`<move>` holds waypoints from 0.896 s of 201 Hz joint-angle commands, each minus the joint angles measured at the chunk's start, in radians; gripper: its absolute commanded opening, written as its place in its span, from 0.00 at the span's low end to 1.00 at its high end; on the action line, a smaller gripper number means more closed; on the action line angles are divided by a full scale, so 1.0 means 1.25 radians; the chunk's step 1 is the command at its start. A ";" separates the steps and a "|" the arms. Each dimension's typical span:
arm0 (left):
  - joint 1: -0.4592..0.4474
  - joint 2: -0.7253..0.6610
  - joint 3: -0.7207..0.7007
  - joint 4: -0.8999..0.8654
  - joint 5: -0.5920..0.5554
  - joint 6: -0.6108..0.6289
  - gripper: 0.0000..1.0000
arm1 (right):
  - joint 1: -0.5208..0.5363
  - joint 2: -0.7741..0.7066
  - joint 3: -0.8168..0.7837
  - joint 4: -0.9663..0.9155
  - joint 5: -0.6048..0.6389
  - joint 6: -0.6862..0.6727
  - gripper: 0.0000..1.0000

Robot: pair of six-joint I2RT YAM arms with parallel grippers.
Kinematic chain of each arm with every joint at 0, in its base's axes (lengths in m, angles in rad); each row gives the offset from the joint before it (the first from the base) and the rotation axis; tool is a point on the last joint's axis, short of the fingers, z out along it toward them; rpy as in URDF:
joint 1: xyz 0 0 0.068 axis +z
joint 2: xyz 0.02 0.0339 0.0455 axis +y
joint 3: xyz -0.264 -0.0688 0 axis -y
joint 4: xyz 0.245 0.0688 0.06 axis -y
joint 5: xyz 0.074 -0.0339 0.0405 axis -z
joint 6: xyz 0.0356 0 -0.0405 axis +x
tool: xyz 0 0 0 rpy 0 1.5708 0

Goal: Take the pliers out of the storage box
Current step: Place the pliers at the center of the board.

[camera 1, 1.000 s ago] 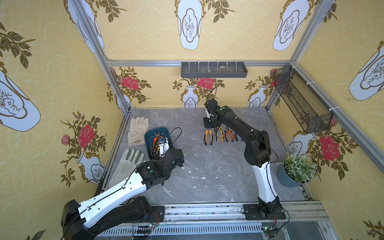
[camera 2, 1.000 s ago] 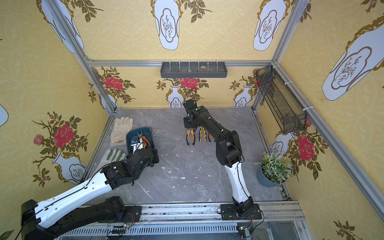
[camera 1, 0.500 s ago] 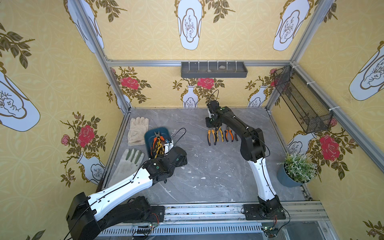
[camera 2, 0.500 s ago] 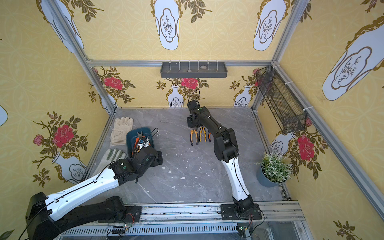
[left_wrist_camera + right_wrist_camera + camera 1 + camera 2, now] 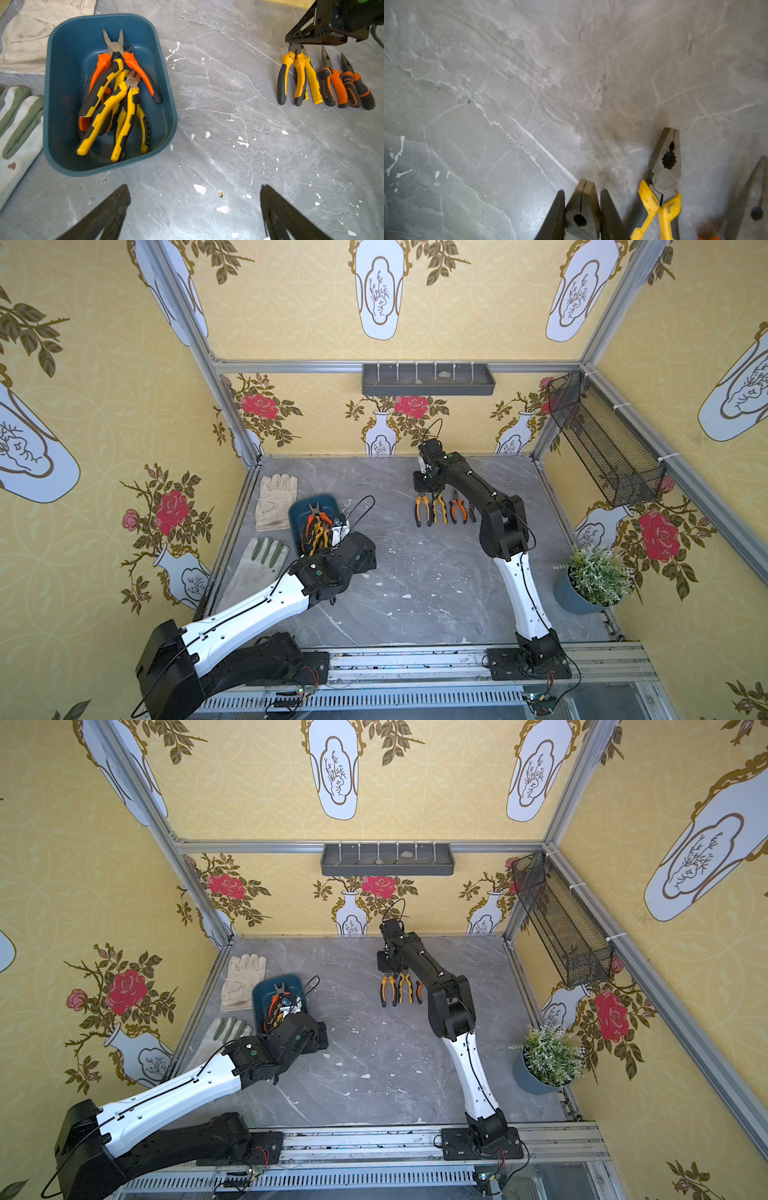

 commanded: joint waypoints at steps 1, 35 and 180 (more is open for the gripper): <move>0.002 0.007 0.000 0.016 0.004 0.008 0.99 | -0.004 0.014 0.016 0.041 -0.038 0.021 0.09; 0.003 0.015 -0.001 0.014 0.005 0.008 0.99 | -0.006 0.041 0.034 0.039 -0.046 0.025 0.11; 0.007 0.059 -0.001 0.038 0.018 0.008 0.99 | -0.017 0.085 0.030 0.066 -0.035 0.056 0.17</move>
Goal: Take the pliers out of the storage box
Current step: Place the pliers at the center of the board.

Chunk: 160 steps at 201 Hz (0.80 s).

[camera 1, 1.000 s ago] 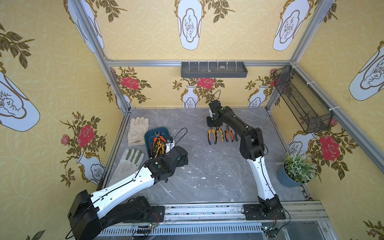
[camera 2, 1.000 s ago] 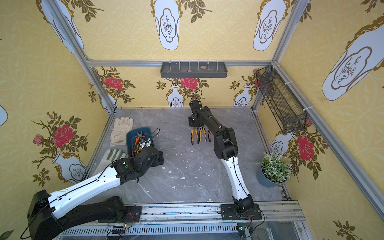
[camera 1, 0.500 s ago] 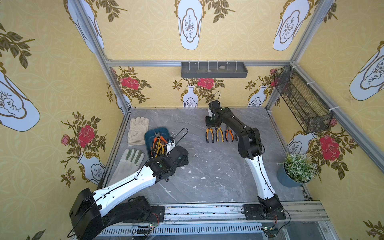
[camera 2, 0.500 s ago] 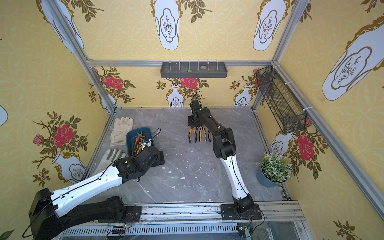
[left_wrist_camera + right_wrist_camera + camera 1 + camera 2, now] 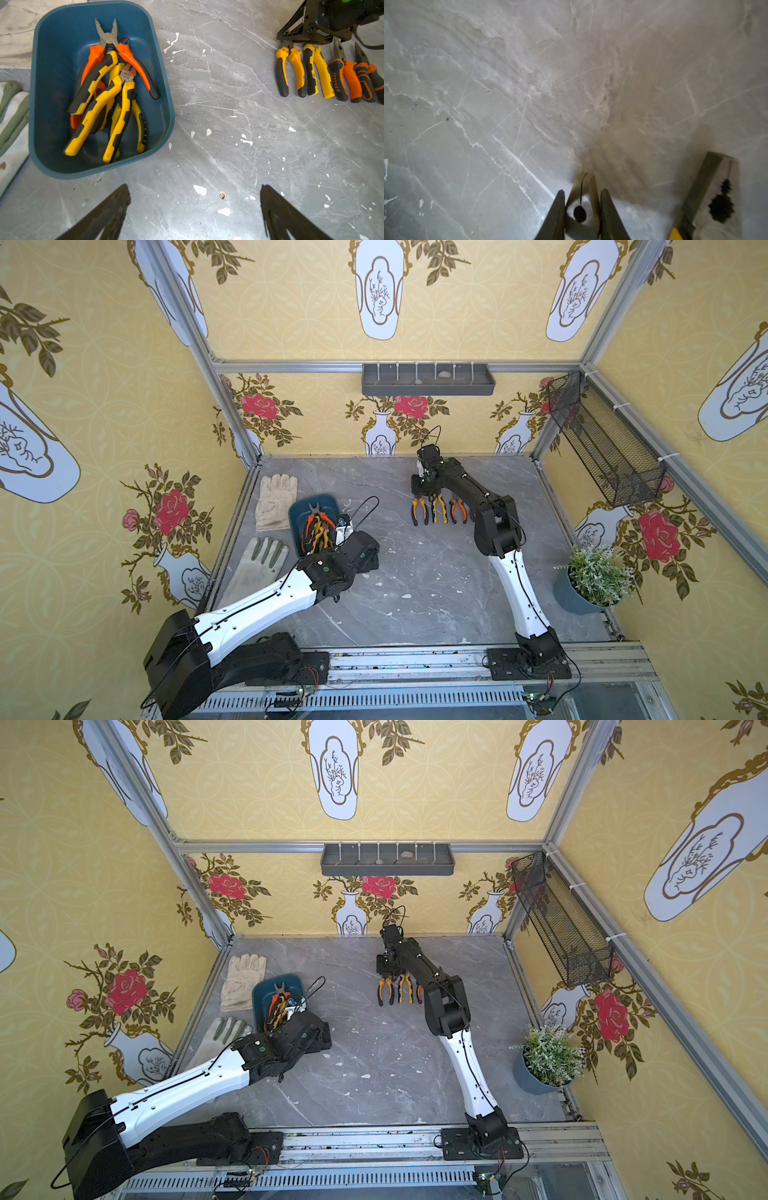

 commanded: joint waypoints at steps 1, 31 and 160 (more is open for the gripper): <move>0.002 0.009 -0.002 0.018 0.006 0.008 0.99 | -0.001 0.004 -0.001 0.024 0.007 0.007 0.17; 0.002 0.019 0.000 0.021 0.011 0.009 0.99 | -0.001 0.003 -0.006 0.029 0.007 0.016 0.19; 0.004 0.011 -0.004 0.018 0.013 0.009 0.99 | -0.013 -0.012 -0.028 0.055 -0.015 0.079 0.20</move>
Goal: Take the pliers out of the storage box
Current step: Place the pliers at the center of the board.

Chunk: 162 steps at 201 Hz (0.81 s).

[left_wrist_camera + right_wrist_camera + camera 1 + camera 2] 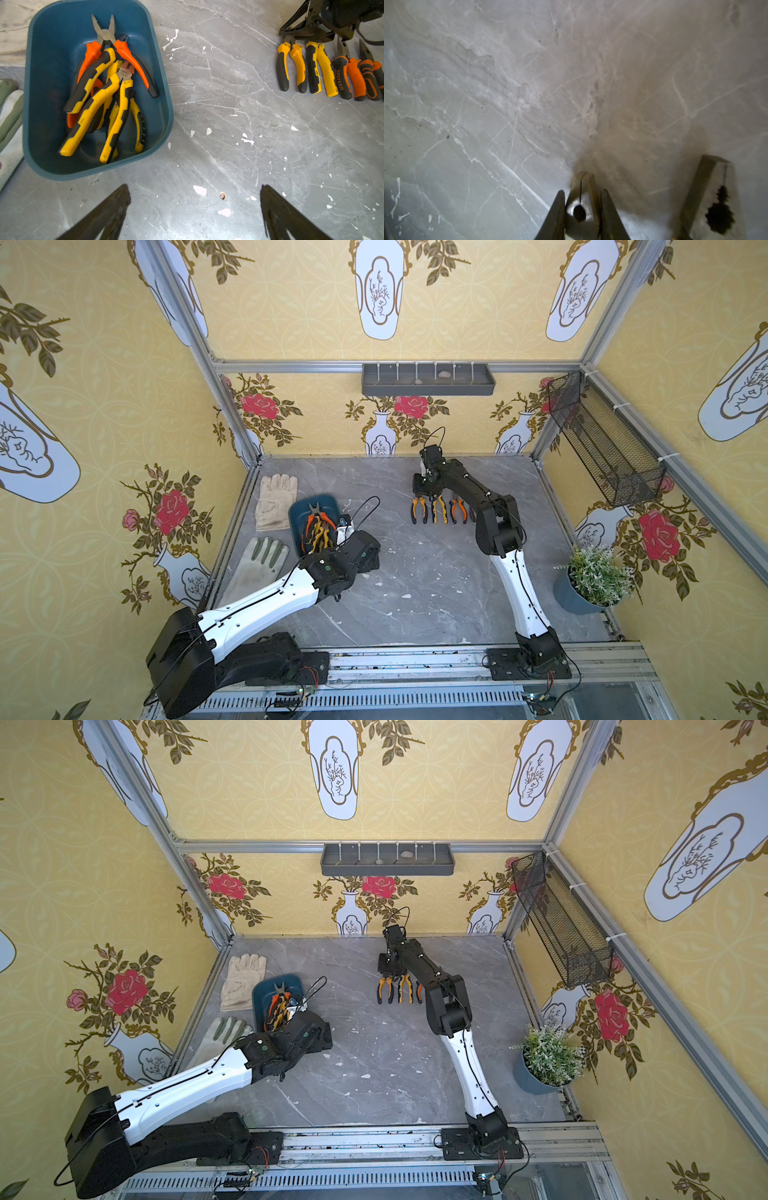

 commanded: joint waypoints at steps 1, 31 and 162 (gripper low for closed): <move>0.001 -0.001 -0.003 0.012 0.005 0.009 0.99 | -0.003 -0.010 -0.005 0.015 0.000 0.012 0.20; 0.001 0.003 -0.002 0.012 0.008 0.009 0.99 | -0.003 -0.010 -0.006 0.015 -0.004 0.011 0.25; 0.002 0.024 0.016 0.010 0.015 0.019 0.99 | -0.010 -0.009 0.001 0.020 -0.011 0.010 0.37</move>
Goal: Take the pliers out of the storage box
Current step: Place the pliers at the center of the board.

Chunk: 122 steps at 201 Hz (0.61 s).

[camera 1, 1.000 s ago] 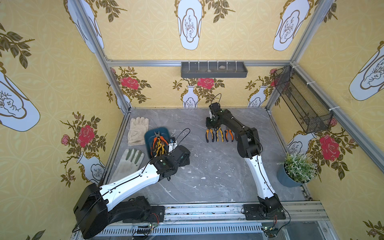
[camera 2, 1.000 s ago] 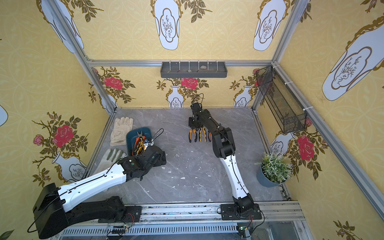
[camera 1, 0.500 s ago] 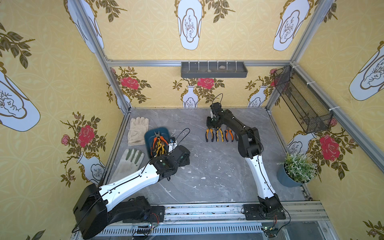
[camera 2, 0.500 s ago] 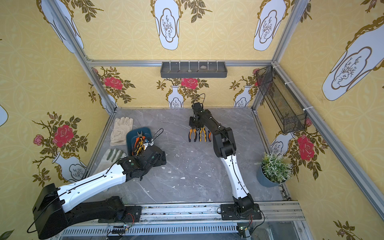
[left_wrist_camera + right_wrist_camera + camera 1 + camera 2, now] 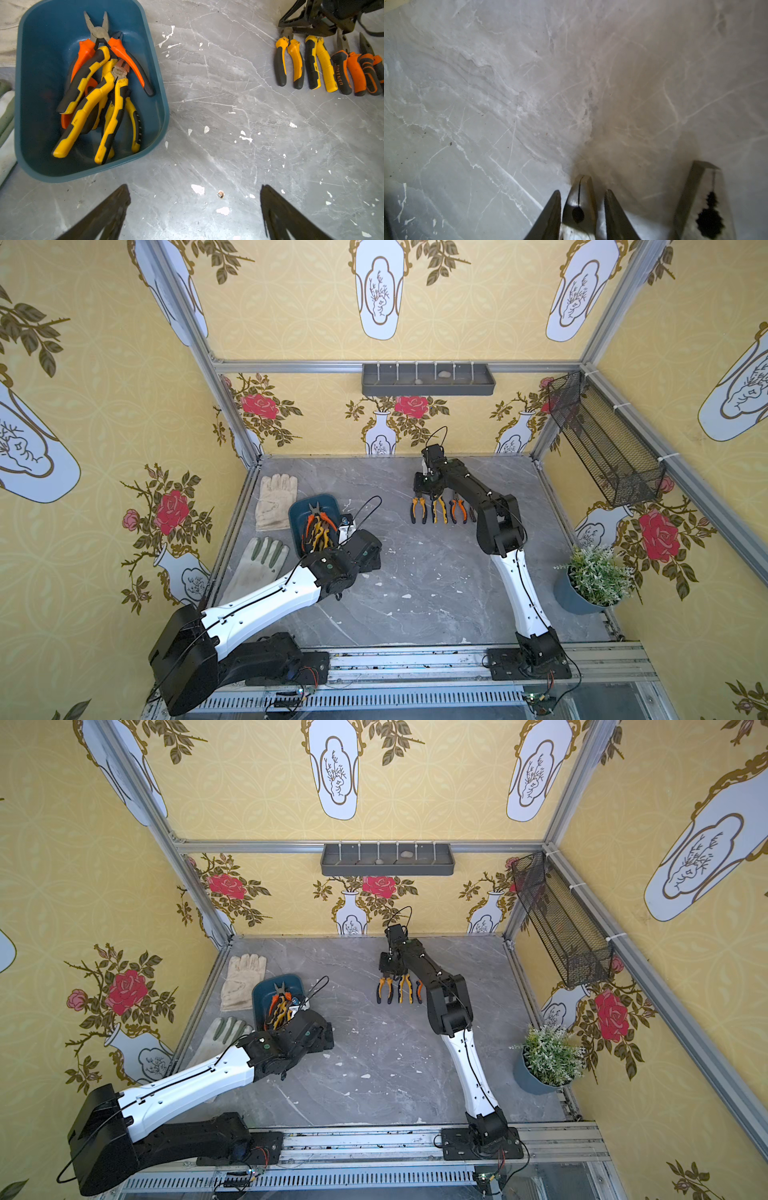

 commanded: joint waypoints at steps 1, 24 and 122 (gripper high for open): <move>0.002 0.007 0.004 0.010 0.001 0.010 0.99 | -0.002 -0.009 0.004 0.005 0.000 0.004 0.37; 0.001 0.008 0.007 0.008 0.004 0.010 0.99 | -0.006 -0.024 0.006 0.007 0.002 -0.001 0.37; 0.011 0.020 0.019 -0.016 0.021 0.002 0.99 | 0.022 -0.304 -0.182 0.056 -0.036 -0.008 0.37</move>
